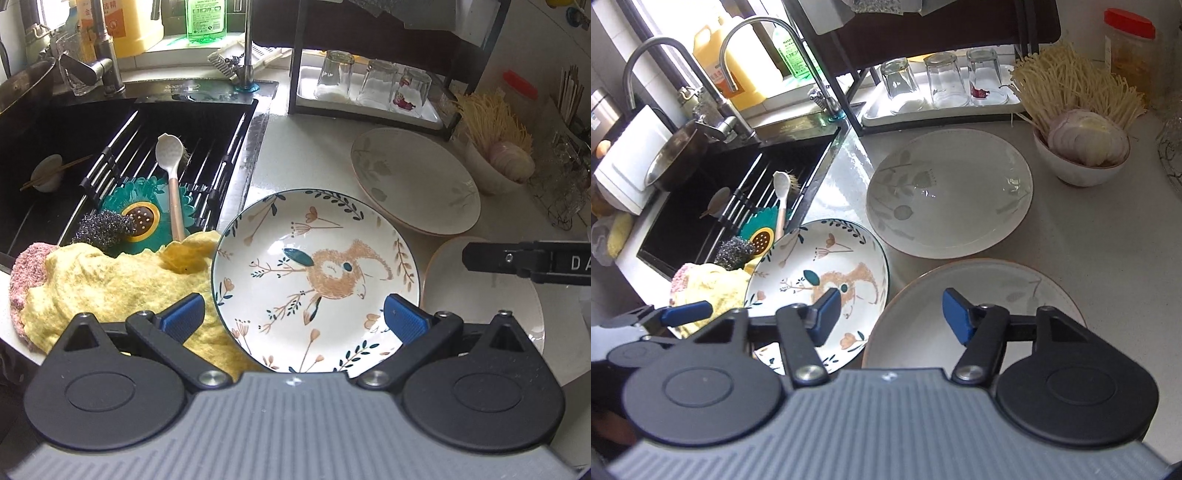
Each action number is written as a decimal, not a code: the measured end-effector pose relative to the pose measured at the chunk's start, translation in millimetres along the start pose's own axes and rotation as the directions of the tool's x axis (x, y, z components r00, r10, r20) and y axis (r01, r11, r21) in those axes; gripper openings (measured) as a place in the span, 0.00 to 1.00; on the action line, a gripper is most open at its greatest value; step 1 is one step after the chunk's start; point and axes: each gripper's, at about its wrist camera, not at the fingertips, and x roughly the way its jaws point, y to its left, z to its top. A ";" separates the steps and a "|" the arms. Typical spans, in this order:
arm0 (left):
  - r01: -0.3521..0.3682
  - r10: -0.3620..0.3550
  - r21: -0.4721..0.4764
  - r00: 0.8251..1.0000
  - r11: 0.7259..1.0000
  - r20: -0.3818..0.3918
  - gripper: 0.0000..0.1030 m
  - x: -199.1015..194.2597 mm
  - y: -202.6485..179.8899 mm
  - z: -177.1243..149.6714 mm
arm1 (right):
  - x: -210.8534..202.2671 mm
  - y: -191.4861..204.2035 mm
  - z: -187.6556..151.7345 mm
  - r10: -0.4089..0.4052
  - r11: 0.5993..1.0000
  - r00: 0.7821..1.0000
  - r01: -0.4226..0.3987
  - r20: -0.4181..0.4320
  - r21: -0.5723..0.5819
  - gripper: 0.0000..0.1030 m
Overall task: Organize plates and bowls
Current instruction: 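Move the left gripper toward the rim of the bird-pattern plate, then close the left gripper on the rim of the bird-pattern plate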
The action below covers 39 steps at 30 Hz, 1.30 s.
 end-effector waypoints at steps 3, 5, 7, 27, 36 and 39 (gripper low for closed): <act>0.010 -0.010 0.012 1.000 1.000 -0.011 1.00 9.8 8.6 1.9 | 11.6 4.3 2.3 -0.018 1.000 1.000 0.018 -0.017 0.006 0.47; 0.024 -0.024 0.012 0.999 1.000 -0.029 1.00 17.7 15.3 4.1 | 18.8 7.2 3.5 -0.039 0.999 0.999 0.039 -0.025 0.000 0.40; 0.041 -0.041 0.008 0.998 0.999 -0.043 1.00 24.8 22.6 5.8 | 28.0 11.0 5.6 -0.066 0.998 0.997 0.065 -0.045 -0.016 0.33; 0.112 -0.115 -0.044 0.989 0.993 -0.096 0.53 62.5 67.2 10.7 | 77.0 34.1 16.8 -0.142 0.984 0.986 0.131 -0.083 -0.124 0.31; 0.119 -0.127 -0.082 0.987 0.989 -0.101 0.29 67.2 79.9 11.4 | 90.9 31.8 20.5 -0.161 0.978 0.982 0.144 -0.103 -0.152 0.28; 0.131 -0.139 -0.093 0.986 0.987 -0.092 0.21 67.0 81.6 12.4 | 96.1 28.4 22.1 -0.144 0.983 0.983 0.128 -0.118 -0.135 0.28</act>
